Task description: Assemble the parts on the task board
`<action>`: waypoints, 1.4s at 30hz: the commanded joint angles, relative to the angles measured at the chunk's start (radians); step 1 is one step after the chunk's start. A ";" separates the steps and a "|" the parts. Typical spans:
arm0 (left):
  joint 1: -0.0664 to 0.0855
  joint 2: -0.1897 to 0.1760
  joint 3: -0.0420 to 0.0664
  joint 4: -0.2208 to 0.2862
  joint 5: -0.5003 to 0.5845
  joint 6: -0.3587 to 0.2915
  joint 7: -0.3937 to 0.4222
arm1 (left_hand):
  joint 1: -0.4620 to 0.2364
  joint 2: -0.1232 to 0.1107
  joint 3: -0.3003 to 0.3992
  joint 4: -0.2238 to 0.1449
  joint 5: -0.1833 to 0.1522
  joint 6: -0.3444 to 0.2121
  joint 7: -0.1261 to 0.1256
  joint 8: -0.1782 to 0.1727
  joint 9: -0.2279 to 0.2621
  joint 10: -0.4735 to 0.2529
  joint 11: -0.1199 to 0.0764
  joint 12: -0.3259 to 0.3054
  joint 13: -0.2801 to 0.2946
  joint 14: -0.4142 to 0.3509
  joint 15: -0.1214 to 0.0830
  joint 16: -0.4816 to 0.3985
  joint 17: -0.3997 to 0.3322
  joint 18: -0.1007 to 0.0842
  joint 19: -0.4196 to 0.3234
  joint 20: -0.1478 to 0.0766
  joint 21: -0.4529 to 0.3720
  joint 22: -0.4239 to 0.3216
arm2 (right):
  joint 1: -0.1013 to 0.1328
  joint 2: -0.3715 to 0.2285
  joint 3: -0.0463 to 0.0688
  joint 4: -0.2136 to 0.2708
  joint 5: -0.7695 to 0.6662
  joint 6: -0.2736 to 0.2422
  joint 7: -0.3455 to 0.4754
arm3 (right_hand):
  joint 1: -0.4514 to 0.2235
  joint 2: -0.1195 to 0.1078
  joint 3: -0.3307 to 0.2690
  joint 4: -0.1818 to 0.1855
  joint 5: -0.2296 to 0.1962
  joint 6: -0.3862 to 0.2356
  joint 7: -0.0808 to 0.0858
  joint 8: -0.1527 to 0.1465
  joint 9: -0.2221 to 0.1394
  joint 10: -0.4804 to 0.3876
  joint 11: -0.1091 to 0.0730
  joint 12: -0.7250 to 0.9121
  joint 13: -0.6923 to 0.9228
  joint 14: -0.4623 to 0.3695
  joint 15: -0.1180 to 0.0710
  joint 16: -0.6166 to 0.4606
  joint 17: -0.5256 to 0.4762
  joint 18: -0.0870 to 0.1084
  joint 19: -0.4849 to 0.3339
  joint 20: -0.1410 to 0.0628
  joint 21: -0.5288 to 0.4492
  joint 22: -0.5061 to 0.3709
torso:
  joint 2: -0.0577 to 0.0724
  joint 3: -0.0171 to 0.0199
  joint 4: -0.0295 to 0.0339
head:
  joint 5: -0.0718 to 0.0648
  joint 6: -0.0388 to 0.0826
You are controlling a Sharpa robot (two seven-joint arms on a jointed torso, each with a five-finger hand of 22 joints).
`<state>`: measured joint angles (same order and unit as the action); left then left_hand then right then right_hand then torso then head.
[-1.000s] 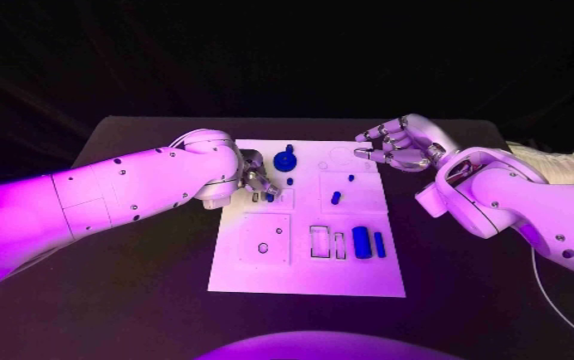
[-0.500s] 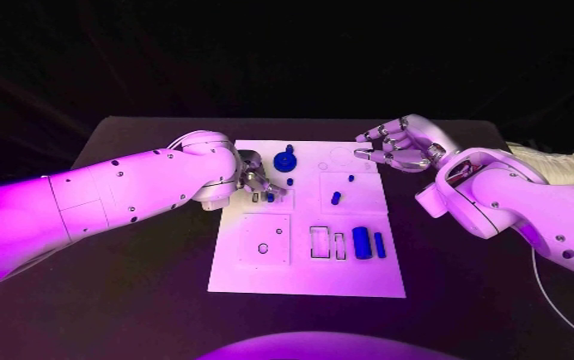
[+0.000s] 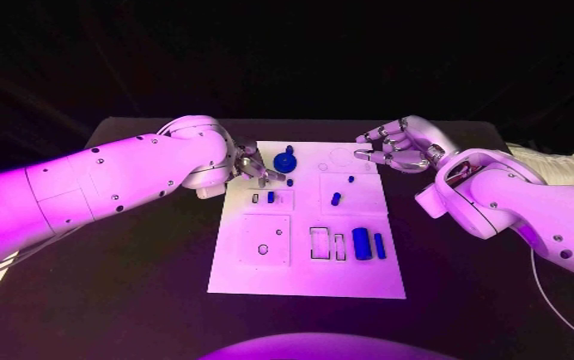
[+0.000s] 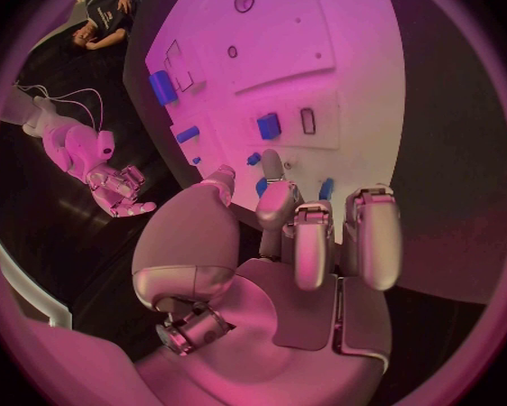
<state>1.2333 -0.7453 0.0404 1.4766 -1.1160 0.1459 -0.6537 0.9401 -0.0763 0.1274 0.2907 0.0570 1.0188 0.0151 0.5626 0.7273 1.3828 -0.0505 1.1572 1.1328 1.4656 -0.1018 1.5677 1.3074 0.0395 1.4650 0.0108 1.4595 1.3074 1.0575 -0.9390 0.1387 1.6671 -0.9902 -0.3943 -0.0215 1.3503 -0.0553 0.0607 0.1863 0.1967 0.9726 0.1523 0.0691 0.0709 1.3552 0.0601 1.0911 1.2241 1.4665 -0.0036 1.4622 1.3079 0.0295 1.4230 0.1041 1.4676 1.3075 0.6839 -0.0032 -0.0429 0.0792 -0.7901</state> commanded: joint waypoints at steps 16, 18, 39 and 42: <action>0.100 0.080 0.006 -0.242 -0.027 0.225 0.002 | 0.135 0.039 -0.091 -0.002 0.017 -0.076 0.043 -0.070 -0.068 -0.103 0.039 -0.112 -0.126 0.105 0.031 0.003 0.263 0.010 0.008 0.028 -0.057 0.104 | -0.004 0.012 -0.003 -0.015 0.000 0.016 0.007 | 0.009 0.005 -0.007 -0.001 -0.007 0.007 -0.003 -0.002 -0.001 -0.007 0.001 -0.002 -0.001 0.064 -0.007 -0.003 0.088 0.020 -0.006 -0.002 -0.006 0.070 | 0.000 -0.0008 -0.0001 | 0.009 0.010; 0.101 0.099 0.001 -0.273 -0.035 0.228 0.005 | 0.137 0.040 -0.092 -0.002 0.017 -0.075 0.043 -0.070 -0.069 -0.102 0.038 -0.111 -0.125 0.105 0.031 0.003 0.263 0.009 0.009 0.028 -0.056 0.106 | -0.004 0.013 -0.003 -0.016 0.000 0.016 0.008 | 0.009 0.005 -0.007 -0.001 -0.007 0.007 -0.003 -0.002 -0.001 -0.007 0.001 -0.002 -0.001 0.064 -0.007 -0.003 0.088 0.020 -0.006 -0.002 -0.006 0.070 | 0.001 -0.0007 0.0006 | 0.009 0.011; 0.087 0.193 -0.024 -0.398 -0.046 0.260 0.009 | 0.148 0.052 -0.119 -0.001 0.019 -0.049 0.035 -0.059 -0.078 -0.086 0.031 -0.086 -0.108 0.105 0.025 0.003 0.263 0.007 0.016 0.025 -0.046 0.117 | -0.007 0.020 -0.003 -0.020 0.002 0.025 0.009 | 0.009 0.009 -0.007 0.000 -0.003 0.007 -0.003 -0.002 -0.001 -0.007 0.001 -0.002 -0.001 0.064 -0.007 -0.003 0.088 0.020 -0.007 -0.002 -0.007 0.070 | 0.000 0.0010 0.0013 | 0.012 0.004; 0.087 0.194 -0.024 -0.401 -0.044 0.273 0.008 | 0.150 0.054 -0.120 -0.001 0.019 -0.047 0.034 -0.058 -0.078 -0.086 0.031 -0.086 -0.109 0.105 0.025 0.003 0.263 0.006 0.017 0.024 -0.046 0.117 | -0.007 0.020 -0.003 -0.020 0.002 0.027 0.010 | 0.010 0.010 -0.007 0.000 -0.002 0.007 -0.003 -0.002 -0.001 -0.007 0.001 -0.002 -0.001 0.064 -0.007 -0.004 0.088 0.020 -0.007 -0.002 -0.007 0.069 | 0.000 0.0012 0.0014 | 0.012 0.004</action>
<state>1.3203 -0.5542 0.0165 1.0765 -1.1554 0.3813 -0.6522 1.0788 -0.0238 0.0137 0.2895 0.0718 0.9629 0.0496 0.5014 0.6503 1.2887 -0.0185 1.0688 1.0232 1.4637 -0.0782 1.5677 1.3078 0.0396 1.4650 0.0324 1.4122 1.3074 1.0517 -0.9204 0.1357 1.6470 -0.9869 -0.3860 -0.0198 1.3542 -0.0514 0.0608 0.1863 0.1969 0.9727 0.1523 0.0691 0.0709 1.3553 0.0602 1.0911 1.2233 1.4665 -0.0036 1.4622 1.3075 0.0295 1.4231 0.1041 1.4640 1.3079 0.6843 -0.0022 -0.0419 0.0904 -0.7860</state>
